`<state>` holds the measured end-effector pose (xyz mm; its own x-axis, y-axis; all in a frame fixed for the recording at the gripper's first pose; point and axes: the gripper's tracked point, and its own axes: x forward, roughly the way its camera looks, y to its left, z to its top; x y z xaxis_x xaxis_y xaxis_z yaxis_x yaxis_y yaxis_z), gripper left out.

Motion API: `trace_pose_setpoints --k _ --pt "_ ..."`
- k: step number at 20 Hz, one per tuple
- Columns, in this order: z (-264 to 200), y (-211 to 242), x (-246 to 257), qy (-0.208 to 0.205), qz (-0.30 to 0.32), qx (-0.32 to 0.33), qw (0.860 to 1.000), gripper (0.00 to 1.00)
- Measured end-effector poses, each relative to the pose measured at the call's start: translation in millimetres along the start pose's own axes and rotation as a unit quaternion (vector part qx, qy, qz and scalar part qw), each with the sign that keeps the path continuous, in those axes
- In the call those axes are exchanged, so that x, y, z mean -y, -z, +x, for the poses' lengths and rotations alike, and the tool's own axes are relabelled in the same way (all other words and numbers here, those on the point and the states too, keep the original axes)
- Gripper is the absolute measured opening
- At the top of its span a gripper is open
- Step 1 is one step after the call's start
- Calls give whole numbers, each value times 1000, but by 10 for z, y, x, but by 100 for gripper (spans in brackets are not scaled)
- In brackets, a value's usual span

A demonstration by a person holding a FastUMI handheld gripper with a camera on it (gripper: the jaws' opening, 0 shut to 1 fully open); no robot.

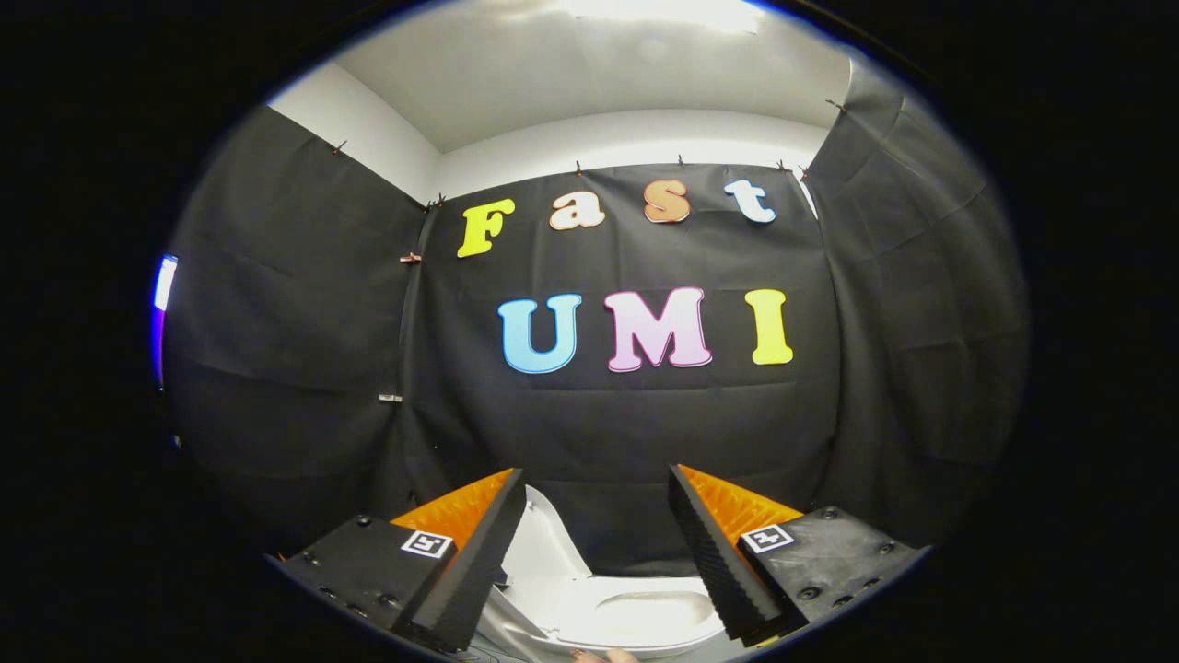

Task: Open the toilet lid.

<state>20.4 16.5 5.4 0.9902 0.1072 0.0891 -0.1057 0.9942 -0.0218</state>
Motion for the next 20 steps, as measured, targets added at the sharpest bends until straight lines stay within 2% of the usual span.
trace_pose_setpoints --k 20 --pt "-126 -56 138 26 -20 -3 999 98"
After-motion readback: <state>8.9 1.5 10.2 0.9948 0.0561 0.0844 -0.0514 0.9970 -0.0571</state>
